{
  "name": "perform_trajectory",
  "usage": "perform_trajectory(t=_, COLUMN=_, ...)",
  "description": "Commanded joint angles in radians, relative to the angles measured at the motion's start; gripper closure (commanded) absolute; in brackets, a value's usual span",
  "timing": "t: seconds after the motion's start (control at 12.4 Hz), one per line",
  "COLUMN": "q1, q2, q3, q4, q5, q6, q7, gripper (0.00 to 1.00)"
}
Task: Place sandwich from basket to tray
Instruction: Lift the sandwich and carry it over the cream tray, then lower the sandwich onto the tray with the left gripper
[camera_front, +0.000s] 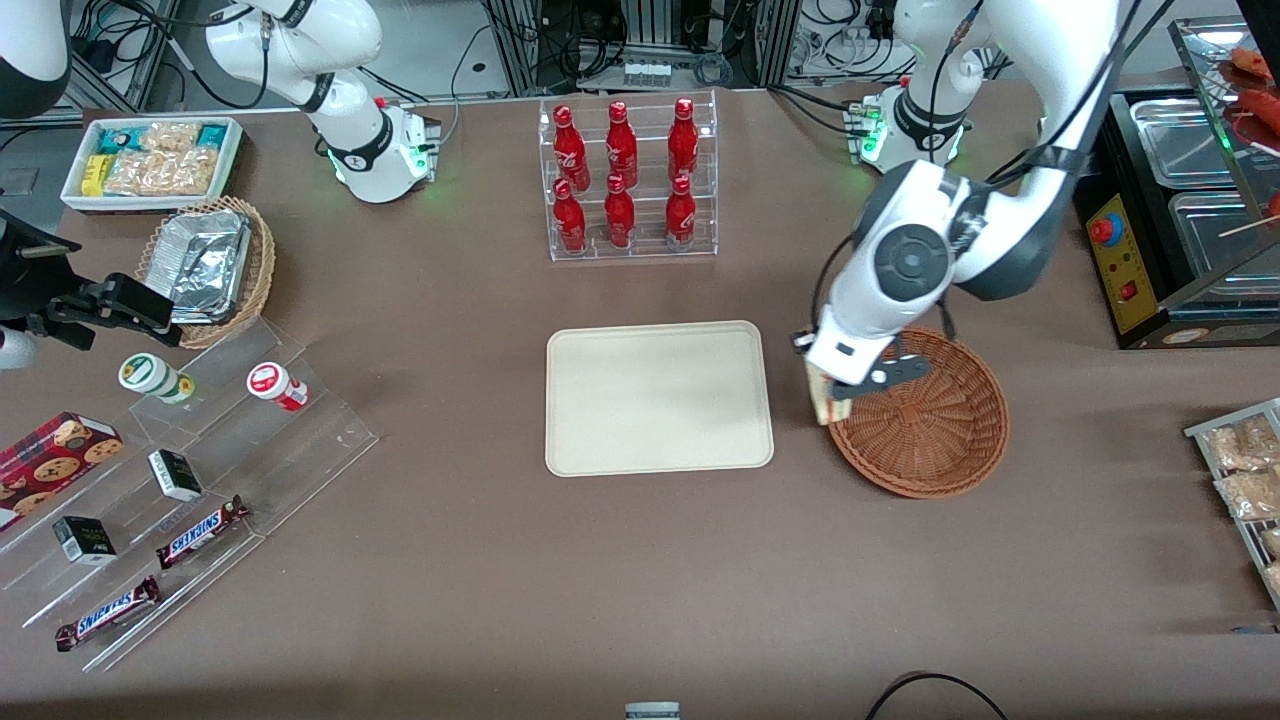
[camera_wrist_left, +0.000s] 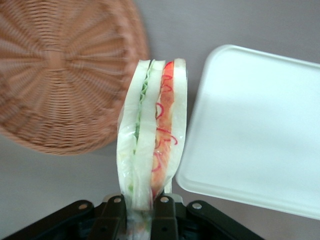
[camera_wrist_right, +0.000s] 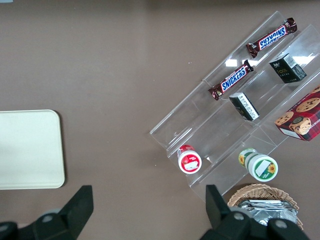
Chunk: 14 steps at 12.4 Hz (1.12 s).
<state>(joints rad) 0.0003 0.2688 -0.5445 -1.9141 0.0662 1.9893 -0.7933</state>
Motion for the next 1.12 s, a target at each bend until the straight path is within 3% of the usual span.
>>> perform_trajectory(t=0.0, q1=-0.077, q2=0.116, q3=-0.028, q4=0.108, q5=0.072, q6=0.035, q7=-0.102, gripper=0.92)
perform_trajectory(t=0.56, q1=-0.261, q2=0.352, q3=-0.025, q4=0.302, q5=0.280, q6=0.135, q7=-0.374, gripper=0.93)
perform_trajectory(t=1.04, q1=-0.362, q2=0.484, q3=-0.022, q4=0.428, q5=0.281, q6=0.135, q7=-0.416, gripper=0.93)
